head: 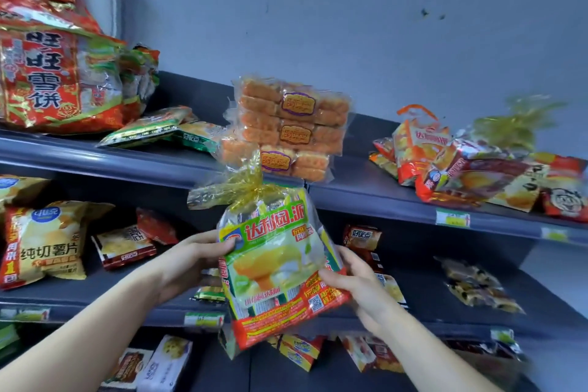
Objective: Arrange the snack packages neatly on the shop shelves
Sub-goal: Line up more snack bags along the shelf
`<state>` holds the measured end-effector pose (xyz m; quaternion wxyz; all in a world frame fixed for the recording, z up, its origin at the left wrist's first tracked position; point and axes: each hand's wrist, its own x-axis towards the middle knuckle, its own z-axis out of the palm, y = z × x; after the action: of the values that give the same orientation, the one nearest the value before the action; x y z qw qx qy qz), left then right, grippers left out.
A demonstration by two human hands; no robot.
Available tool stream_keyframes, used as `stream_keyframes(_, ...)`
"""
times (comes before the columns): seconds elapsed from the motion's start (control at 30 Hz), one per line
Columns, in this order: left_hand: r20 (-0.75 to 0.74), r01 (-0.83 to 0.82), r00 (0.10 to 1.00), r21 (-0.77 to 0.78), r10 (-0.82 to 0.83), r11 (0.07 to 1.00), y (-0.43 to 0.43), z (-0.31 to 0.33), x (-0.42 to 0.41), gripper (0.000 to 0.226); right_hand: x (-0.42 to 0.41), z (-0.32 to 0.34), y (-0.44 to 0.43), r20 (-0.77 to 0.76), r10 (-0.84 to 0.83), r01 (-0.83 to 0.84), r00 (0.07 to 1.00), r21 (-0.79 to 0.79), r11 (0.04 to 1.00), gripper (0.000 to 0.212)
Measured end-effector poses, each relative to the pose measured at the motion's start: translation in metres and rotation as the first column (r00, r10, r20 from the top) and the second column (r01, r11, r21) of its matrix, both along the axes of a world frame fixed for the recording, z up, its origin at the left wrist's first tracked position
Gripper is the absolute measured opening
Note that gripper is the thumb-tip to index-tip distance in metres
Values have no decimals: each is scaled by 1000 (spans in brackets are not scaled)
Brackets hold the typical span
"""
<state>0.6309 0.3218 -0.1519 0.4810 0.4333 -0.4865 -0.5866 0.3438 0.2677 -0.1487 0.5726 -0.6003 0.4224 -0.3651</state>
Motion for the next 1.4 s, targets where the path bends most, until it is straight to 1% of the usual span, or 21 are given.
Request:
stream_keyframes(0.13, -34, 14, 999, -110, -17, 994, -21, 24, -49, 76, -42, 20, -6, 93, -94, 98, 991, -44, 994, 56)
stream_keyframes(0.2, -34, 11, 999, -159, -17, 987, -31, 35, -75, 84, -62, 31, -13, 148, -136, 147, 980, -66, 987, 47)
stream_keyframes(0.27, 6, 25, 1000, -176, -24, 984, -43, 45, -102, 92, -82, 40, -21, 186, -162, 181, 969, -89, 979, 40)
stream_keyframes(0.33, 40, 11, 999, -175, -4, 985, -55, 53, -127, 84, -100, 48, -32, 194, -169, 193, 966, -112, 975, 38)
stream_keyframes(0.4, 39, -83, 995, -179, 91, 980, -68, 59, -149, 75, -116, 55, -44, 187, -160, 186, 969, -134, 973, 38)
stream_keyframes(0.47, 3, -159, 987, -200, 163, 967, -80, 66, -165, 77, -129, 63, -56, 195, -144, 173, 970, -140, 975, 43)
stream_keyframes(0.53, -15, -190, 981, -251, 193, 949, -89, 77, -179, 78, -141, 73, -69, 228, -122, 161, 966, -161, 974, 49)
stream_keyframes(0.63, 3, -242, 965, -369, 261, 897, -103, 100, -204, 65, -159, 88, -90, 294, -108, 177, 950, -219, 960, 41)
stream_keyframes(0.7, 33, -259, 952, -438, 303, 861, -118, 115, -221, 67, -172, 98, -103, 341, -130, 223, 931, -248, 943, 42)
stream_keyframes(0.77, 67, -239, 950, -467, 304, 851, -130, 127, -238, 74, -187, 105, -117, 386, -166, 282, 907, -266, 922, 46)
stream_keyframes(0.8, 78, -225, 952, -473, 295, 852, -136, 131, -245, 75, -195, 107, -124, 408, -189, 315, 893, -269, 910, 47)
stream_keyframes(0.87, 114, -220, 945, -472, 307, 853, -148, 137, -258, 66, -210, 110, -137, 445, -234, 376, 865, -264, 888, 48)
stream_keyframes(0.9, 118, -236, 938, -468, 325, 852, -155, 139, -263, 57, -217, 111, -143, 456, -247, 393, 855, -260, 882, 49)
stream_keyframes(0.97, 104, -307, 914, -452, 391, 838, -176, 143, -269, 31, -227, 115, -154, 463, -258, 408, 848, -258, 876, 52)
stream_keyframes(1.0, 108, -348, 894, -445, 435, 825, -188, 144, -270, 22, -231, 117, -159, 460, -259, 410, 849, -264, 873, 53)
stream_keyframes(1.03, 123, -376, 875, -437, 468, 817, -201, 144, -271, 19, -234, 119, -163, 458, -261, 412, 850, -270, 870, 52)
stream_keyframes(1.13, 222, -389, 836, -404, 501, 828, -242, 144, -271, 25, -241, 127, -181, 475, -270, 428, 838, -264, 864, 46)
stream_keyframes(1.2, 312, -359, 822, -366, 476, 859, -267, 143, -270, 30, -245, 134, -195, 506, -274, 438, 818, -238, 867, 39)
stream_keyframes(1.27, 401, -314, 810, -321, 428, 894, -289, 142, -270, 31, -247, 142, -209, 540, -283, 442, 793, -188, 877, 39)
stream_keyframes(1.33, 453, -280, 804, -282, 385, 918, -307, 143, -272, 26, -249, 148, -219, 577, -294, 443, 762, -133, 886, 50)
stream_keyframes(1.4, 511, -242, 786, -264, 348, 934, -326, 146, -275, 20, -249, 151, -230, 593, -303, 448, 746, -109, 888, 41)
